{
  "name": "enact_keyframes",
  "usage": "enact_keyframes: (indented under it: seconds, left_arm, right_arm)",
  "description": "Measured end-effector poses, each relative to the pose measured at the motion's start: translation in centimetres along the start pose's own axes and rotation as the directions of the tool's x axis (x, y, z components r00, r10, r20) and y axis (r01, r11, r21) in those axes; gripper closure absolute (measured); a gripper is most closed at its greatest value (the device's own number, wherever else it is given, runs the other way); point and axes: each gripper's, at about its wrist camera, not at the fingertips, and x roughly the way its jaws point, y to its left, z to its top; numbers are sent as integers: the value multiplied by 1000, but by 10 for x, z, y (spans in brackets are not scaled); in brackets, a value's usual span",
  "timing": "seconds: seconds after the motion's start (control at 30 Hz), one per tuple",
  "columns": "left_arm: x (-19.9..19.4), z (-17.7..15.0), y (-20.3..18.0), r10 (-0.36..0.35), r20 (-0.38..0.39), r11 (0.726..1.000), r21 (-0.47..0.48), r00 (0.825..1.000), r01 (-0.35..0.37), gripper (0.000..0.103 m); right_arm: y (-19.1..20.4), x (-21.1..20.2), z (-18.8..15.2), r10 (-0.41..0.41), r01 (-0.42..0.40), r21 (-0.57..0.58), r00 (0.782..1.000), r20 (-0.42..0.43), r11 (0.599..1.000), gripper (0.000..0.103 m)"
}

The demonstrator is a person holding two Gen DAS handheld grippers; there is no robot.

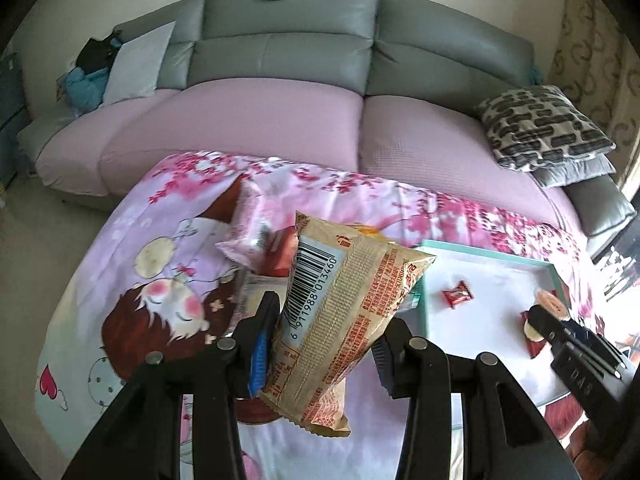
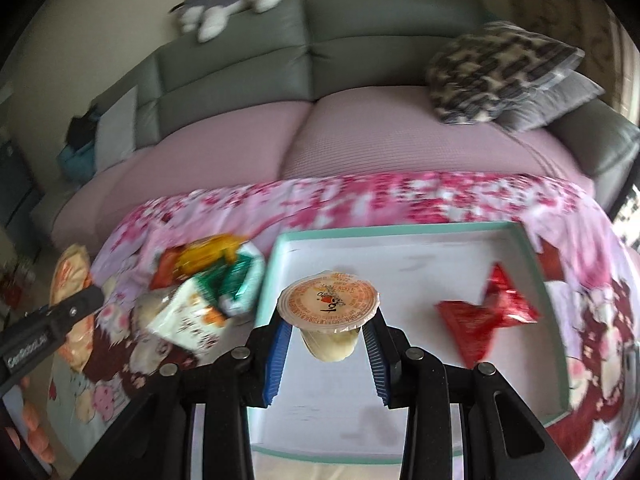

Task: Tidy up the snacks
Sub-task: 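Carry the pastry bag and jelly cup into the tray and open both tools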

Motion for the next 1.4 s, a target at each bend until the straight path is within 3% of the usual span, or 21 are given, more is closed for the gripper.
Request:
enact_keyframes:
  seconds: [0.33, 0.6, 0.8, 1.0, 1.3, 1.4]
  left_arm:
    - [0, -6, -67, -71, -6, 987, 147, 997, 71, 58]
    - [10, -18, -110, -140, -52, 962, 230, 989, 148, 58]
    - [29, -23, -124, -138, -95, 956, 247, 986, 157, 58]
    - [65, -33, -132, -142, -189, 956, 228, 972, 184, 58]
    - [94, -45, -147, -125, -246, 950, 248, 961, 187, 58]
    - [96, -48, -151, -105, -239, 948, 270, 965, 170, 58]
  right_arm:
    - [-85, -24, -2, -139, 133, 188, 990, 16, 973, 64]
    - [-129, -41, -10, -223, 211, 282, 975, 8, 936, 64]
    - [-142, -32, -16, -236, 236, 297, 971, -36, 925, 64]
    - [-146, -2, -29, -233, 262, 283, 964, -130, 923, 64]
    - [-153, 21, -40, -218, 273, 293, 954, -207, 916, 64]
    - [-156, 23, -42, -216, 275, 299, 952, -217, 914, 64]
